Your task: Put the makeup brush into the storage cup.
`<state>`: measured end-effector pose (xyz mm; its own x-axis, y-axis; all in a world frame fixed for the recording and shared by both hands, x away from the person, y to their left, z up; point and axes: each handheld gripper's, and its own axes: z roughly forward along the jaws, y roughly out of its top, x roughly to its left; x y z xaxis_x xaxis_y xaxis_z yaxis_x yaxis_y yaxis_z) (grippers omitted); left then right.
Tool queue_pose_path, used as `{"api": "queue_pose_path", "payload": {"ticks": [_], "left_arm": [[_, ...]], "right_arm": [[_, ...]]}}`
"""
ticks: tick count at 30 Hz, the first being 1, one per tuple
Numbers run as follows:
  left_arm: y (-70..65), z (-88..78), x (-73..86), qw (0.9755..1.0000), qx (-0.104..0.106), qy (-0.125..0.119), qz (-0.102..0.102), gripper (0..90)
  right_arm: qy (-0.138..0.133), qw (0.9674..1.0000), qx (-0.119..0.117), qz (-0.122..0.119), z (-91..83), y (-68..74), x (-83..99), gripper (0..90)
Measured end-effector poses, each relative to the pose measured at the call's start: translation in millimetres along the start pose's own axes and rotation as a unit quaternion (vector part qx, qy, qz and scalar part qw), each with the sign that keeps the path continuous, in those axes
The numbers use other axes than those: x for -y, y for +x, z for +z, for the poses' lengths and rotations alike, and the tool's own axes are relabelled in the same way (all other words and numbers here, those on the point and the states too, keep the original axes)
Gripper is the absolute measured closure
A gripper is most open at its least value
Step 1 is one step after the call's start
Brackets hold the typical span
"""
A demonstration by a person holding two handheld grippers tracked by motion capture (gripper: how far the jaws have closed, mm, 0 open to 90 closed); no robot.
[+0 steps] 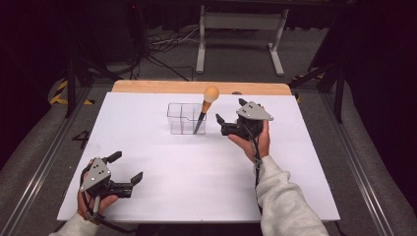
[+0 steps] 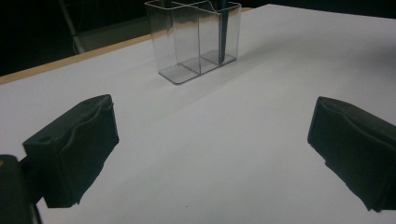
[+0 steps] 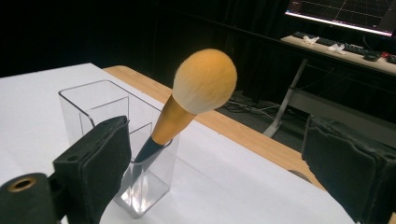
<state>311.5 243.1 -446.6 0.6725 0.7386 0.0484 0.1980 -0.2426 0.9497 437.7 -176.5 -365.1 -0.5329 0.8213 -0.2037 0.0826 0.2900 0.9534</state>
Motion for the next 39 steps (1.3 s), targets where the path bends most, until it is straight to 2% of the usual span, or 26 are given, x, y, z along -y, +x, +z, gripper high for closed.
{"api": "queue_pose_path", "payload": {"ticks": [12,15,20,29,39], "left_arm": [[0.2,0.3,0.3,1.0,-0.001,0.002,0.002,2.6],[0.4,0.3,0.2,1.0,-0.001,0.004,0.002,2.6],[-0.2,0.9,0.2,1.0,-0.001,0.004,0.003,2.6],[-0.9,0.6,0.0,1.0,0.0,0.007,0.004,2.6],[-1.5,1.0,0.0,0.9999,-0.003,0.008,0.006,2.6]], "right_arm": [[-0.007,0.9999,0.008,-0.006,-14.9,-4.3,3.2,8.5],[-0.007,0.9996,0.016,-0.021,-19.5,-1.8,3.0,8.5],[-0.009,0.9994,0.014,-0.031,-24.4,1.8,2.9,8.7],[-0.013,0.9995,0.016,-0.025,-33.4,1.9,9.3,9.2],[-0.013,0.9991,0.016,-0.036,-46.0,1.9,14.8,9.5]]}}
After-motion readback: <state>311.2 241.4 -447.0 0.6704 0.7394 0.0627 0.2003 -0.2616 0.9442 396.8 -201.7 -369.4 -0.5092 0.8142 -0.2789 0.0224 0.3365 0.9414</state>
